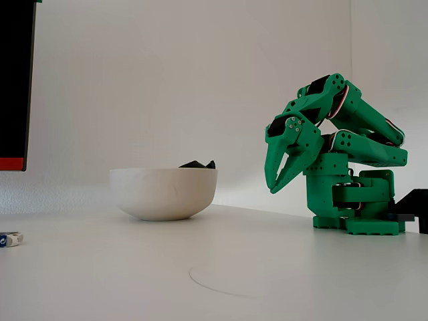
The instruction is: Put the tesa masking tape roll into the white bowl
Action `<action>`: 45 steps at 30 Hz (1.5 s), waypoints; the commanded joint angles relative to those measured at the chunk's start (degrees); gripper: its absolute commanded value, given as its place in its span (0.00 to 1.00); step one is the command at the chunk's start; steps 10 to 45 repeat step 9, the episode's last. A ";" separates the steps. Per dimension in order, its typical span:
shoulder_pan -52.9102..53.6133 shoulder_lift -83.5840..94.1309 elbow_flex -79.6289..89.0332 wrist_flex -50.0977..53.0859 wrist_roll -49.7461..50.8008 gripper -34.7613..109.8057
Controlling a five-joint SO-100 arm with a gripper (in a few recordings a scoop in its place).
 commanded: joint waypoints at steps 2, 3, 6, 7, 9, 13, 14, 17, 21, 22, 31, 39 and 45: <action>0.62 0.44 -0.09 0.09 0.18 0.20; 0.62 0.44 -0.09 0.09 0.18 0.20; 0.62 0.44 -0.09 0.09 0.18 0.19; 0.62 0.44 -0.09 0.09 0.18 0.19; 0.62 0.44 -0.09 0.09 0.18 0.18; 0.62 0.44 -0.09 0.09 0.18 0.18; 0.62 0.44 -0.09 0.09 0.18 0.18; 0.62 0.44 -0.09 0.09 0.18 0.18; 0.62 0.44 -0.09 0.09 0.18 0.18; 0.62 0.44 -0.09 0.09 0.18 0.18; 0.62 0.44 -0.09 0.09 0.18 0.18; 0.62 0.44 -0.09 0.09 0.18 0.18; 0.62 0.44 -0.09 0.09 0.18 0.18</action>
